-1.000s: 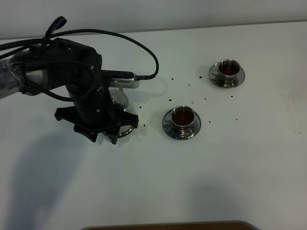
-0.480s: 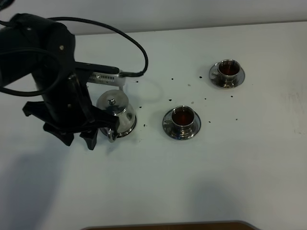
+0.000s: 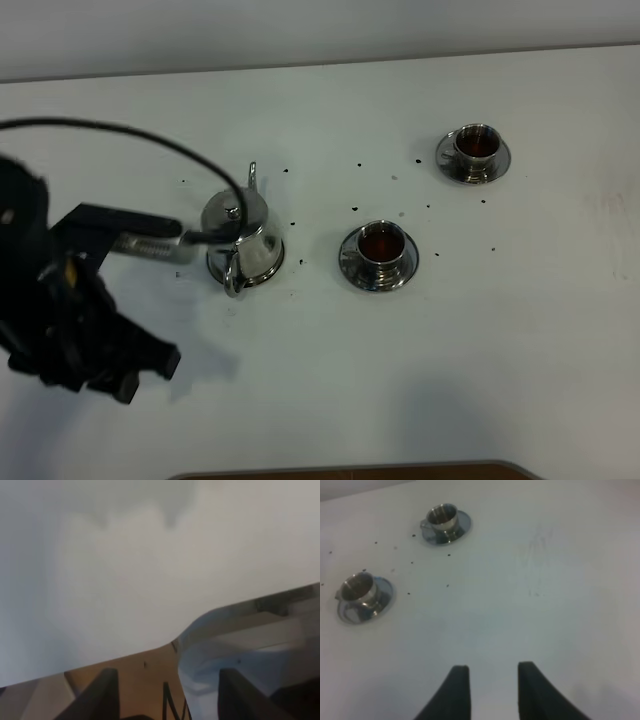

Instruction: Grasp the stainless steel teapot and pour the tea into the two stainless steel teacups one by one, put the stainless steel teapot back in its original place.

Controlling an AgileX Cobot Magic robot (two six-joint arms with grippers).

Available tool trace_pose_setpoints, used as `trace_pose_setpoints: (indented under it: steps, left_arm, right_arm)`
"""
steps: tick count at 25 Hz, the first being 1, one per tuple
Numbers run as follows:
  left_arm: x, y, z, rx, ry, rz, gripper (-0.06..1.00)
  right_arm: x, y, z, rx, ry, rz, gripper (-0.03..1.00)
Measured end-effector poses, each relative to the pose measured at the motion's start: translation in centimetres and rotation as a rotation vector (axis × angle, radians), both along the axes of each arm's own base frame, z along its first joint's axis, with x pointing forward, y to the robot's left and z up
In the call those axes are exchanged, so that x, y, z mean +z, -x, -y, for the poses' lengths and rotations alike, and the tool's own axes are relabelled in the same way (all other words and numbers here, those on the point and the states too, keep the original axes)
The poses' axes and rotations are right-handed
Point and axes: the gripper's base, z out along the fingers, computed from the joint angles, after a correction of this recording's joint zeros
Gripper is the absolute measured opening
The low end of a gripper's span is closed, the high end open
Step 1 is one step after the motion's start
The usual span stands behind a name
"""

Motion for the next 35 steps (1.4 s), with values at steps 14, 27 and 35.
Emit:
trace_pose_setpoints:
  steps: [14, 27, 35]
  left_arm:
    - [-1.8, 9.5, -5.3, -0.016, 0.041, 0.155, 0.5]
    - [1.3, 13.4, -7.4, -0.012, 0.21, 0.514, 0.5]
    - [2.0, 15.2, -8.4, 0.0, 0.279, 0.656, 0.5]
  right_arm:
    - [0.0, 0.0, 0.0, 0.0, 0.0, 0.0, 0.24]
    - [0.0, 0.0, 0.0, 0.0, 0.0, 0.0, 0.24]
    - [0.0, 0.0, 0.0, 0.0, 0.0, 0.0, 0.24]
